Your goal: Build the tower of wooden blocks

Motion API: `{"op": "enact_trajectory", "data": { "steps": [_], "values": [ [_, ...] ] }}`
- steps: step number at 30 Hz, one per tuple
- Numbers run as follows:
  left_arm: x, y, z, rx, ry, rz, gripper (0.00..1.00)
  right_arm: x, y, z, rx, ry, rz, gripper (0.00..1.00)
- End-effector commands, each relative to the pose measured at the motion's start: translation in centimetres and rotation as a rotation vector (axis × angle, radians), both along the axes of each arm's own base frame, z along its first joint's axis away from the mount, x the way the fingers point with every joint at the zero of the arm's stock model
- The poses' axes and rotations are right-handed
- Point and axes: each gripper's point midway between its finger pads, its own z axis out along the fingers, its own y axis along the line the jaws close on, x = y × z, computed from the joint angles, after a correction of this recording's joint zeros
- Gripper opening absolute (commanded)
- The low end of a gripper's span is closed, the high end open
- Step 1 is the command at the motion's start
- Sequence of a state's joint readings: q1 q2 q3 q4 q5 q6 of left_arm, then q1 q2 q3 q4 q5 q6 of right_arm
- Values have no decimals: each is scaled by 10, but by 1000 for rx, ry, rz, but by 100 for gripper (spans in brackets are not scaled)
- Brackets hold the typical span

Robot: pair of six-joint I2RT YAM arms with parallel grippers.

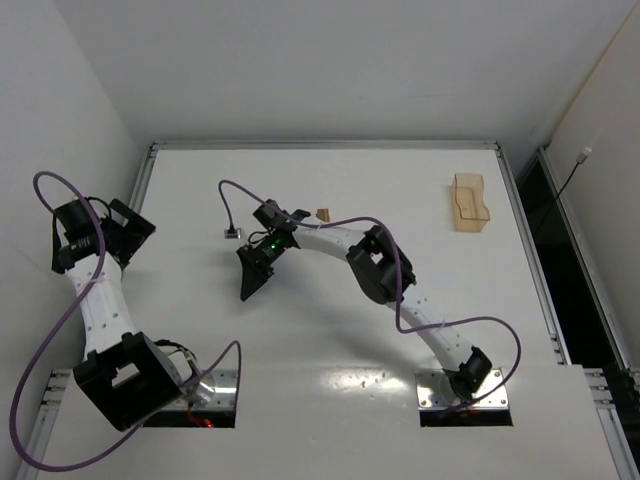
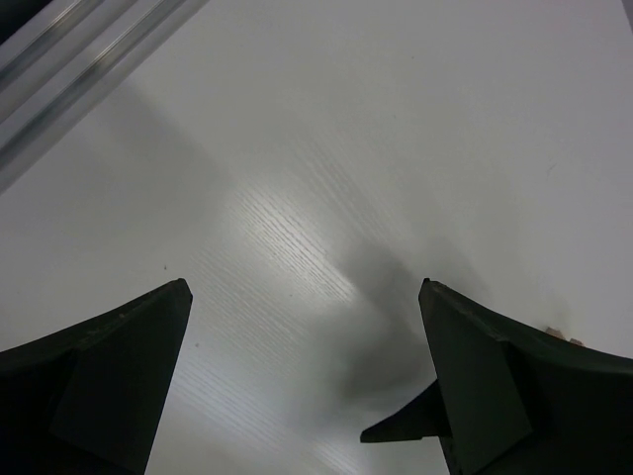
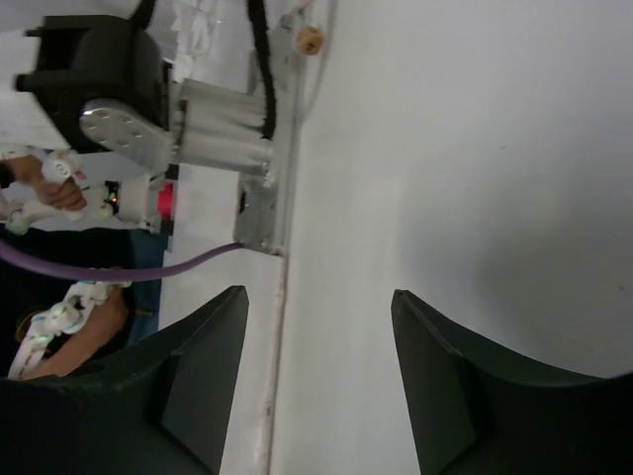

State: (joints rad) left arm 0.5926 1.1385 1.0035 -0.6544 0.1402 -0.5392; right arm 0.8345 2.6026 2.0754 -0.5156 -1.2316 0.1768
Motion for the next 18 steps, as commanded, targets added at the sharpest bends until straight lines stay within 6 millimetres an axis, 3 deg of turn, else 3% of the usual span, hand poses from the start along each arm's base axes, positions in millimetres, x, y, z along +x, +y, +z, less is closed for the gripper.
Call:
{"op": "enact_trajectory", "data": {
  "steps": [1,4,8,9,10,11,12,15,18],
  "values": [
    [-1,-7,7,-3,-39,-27,100,3,14,5,-5,-58,-5,57],
    [1,-11,5,-16,-50,-43,100,21,18,18,1,-150,-75,57],
    [3,-14,1,-42,-53,-54,100,48,44,36,57,-196,-193,57],
    [4,-14,-1,-48,-45,-54,100,46,54,43,50,-161,-219,57],
    [4,-14,-1,-48,-45,-54,100,47,62,34,41,-165,-236,57],
    [4,-14,-4,-53,-38,-53,100,46,72,43,60,-163,-246,59],
    [4,-14,-4,-53,-38,-53,100,49,76,44,70,-159,-252,60],
    [7,-9,2,-32,-42,-54,100,31,89,40,106,-132,-197,62],
    [13,-2,11,-8,-51,-53,100,30,96,50,159,-96,-170,62]
  ]
}}
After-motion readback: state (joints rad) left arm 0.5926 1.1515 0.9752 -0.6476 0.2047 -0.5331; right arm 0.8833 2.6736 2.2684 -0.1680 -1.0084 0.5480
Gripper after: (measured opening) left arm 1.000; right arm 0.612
